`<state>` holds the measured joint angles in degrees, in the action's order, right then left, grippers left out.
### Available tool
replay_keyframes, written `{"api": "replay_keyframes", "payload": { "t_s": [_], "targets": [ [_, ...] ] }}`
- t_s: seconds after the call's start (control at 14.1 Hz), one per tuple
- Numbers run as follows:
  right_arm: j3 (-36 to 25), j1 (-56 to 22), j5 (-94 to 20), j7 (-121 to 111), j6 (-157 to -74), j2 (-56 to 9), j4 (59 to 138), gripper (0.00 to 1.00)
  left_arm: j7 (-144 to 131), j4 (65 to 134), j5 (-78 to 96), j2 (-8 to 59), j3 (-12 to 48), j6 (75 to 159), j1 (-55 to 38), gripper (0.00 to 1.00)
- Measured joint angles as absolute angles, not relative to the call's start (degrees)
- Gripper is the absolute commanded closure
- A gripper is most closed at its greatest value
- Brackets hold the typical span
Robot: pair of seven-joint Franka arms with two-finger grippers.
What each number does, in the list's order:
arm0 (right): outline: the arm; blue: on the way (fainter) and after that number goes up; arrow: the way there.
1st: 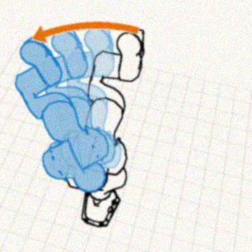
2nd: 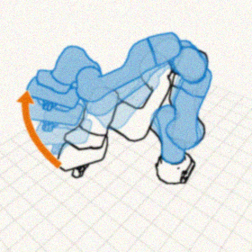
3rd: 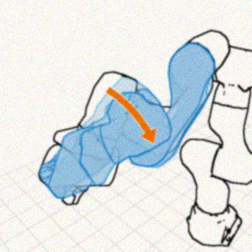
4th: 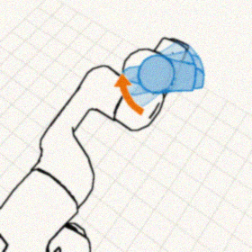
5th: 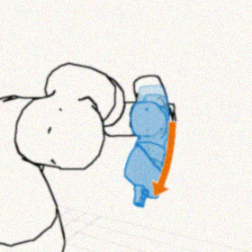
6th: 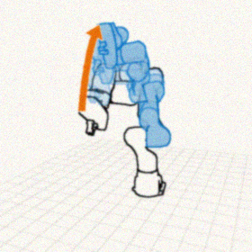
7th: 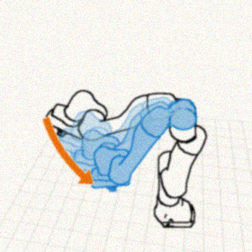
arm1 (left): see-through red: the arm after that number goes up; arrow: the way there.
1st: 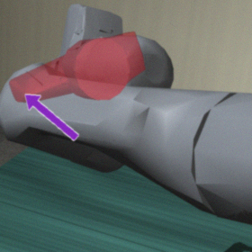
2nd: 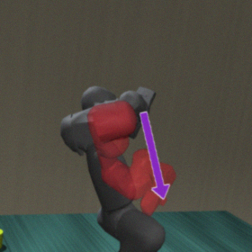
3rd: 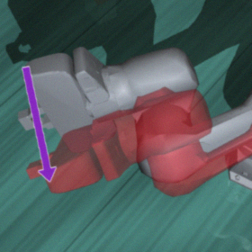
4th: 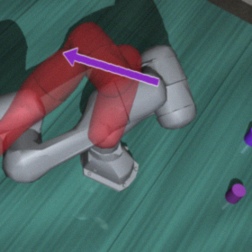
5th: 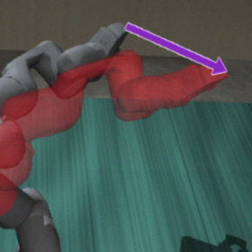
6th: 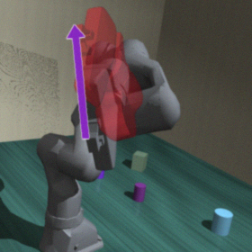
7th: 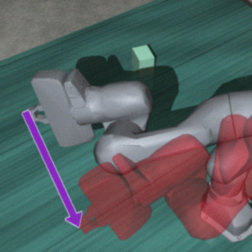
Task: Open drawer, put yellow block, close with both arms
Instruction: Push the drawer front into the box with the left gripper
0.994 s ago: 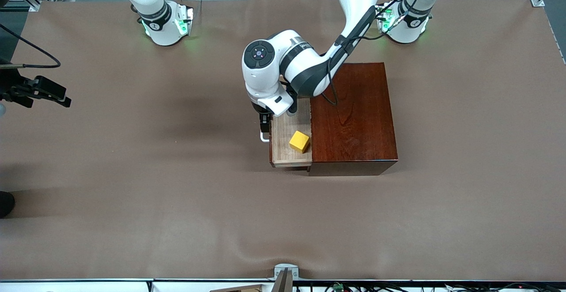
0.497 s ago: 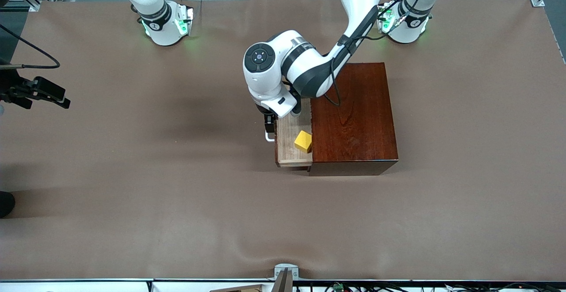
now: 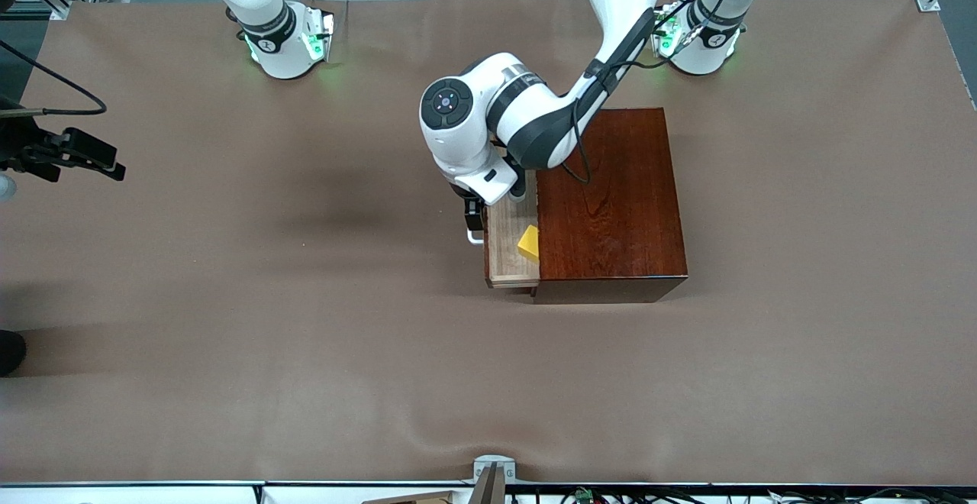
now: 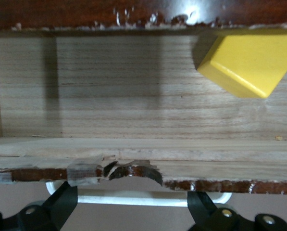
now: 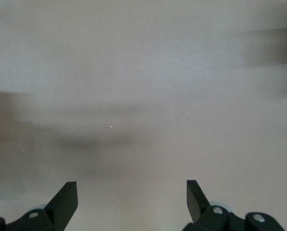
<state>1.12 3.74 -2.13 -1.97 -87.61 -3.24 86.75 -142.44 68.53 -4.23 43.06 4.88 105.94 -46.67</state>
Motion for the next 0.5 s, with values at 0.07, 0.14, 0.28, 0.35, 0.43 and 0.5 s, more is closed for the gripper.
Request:
{"api": "replay_keyframes", "payload": {
  "t_s": [0.07, 0.14, 0.28, 0.35, 0.43, 0.5],
  "targets": [
    [1.1, 3.7, -2.1, -2.0, -87.6, -3.2, 86.8, 0.00, -142.6, 68.4, -4.9, 43.1, 4.9, 105.1, -46.7, 0.00],
    [1.1, 3.7, -2.1, -2.0, -87.7, -3.2, 86.8, 0.00, -142.7, 68.4, -5.3, 43.1, 4.9, 104.3, -46.7, 0.00],
    [1.1, 3.7, -2.1, -2.0, -87.9, -3.2, 86.8, 0.00, -142.7, 68.4, -5.8, 43.1, 4.7, 103.4, -46.7, 0.00],
    [1.1, 3.7, -2.1, -2.0, -88.1, -3.2, 86.8, 0.00, -142.7, 68.3, -6.2, 43.1, 4.7, 102.9, -46.7, 0.00],
    [1.1, 3.7, -2.1, -2.0, -88.2, -3.2, 86.8, 0.00, -142.9, 68.4, -6.9, 43.2, 4.7, 102.2, -46.7, 0.00],
    [1.1, 3.7, -2.1, -2.0, -88.3, -3.2, 86.8, 0.00, -143.1, 68.4, -8.0, 43.3, 4.7, 100.8, -46.7, 0.00]
  ]
}}
